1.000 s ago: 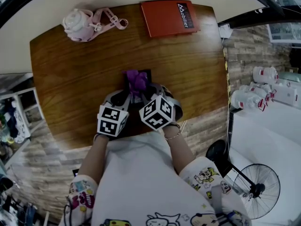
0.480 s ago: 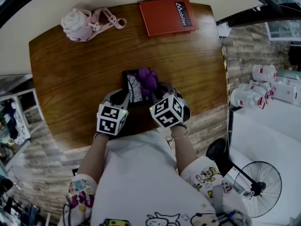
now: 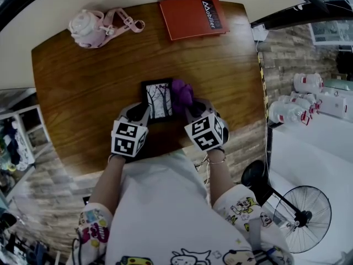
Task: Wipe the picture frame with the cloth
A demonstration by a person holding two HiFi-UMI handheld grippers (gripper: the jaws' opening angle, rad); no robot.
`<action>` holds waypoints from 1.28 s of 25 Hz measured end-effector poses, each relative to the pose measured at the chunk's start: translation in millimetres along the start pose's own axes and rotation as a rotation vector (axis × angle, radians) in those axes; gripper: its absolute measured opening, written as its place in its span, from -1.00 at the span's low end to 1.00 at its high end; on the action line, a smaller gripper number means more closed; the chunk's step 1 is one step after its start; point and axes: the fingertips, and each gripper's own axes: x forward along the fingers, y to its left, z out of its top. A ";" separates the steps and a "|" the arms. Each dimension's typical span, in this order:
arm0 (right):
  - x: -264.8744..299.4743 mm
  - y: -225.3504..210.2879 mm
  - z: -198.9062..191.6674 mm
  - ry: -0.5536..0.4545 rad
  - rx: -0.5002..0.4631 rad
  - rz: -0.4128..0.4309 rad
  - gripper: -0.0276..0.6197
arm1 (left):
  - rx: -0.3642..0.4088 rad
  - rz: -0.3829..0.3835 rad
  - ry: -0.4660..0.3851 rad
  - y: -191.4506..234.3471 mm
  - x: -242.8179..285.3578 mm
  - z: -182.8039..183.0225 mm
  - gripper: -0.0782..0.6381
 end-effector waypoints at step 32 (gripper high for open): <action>20.5 116.6 40.0 -0.137 0.235 0.338 -0.72 | -0.110 -0.046 0.043 1.6 2.1 -1.4 -0.60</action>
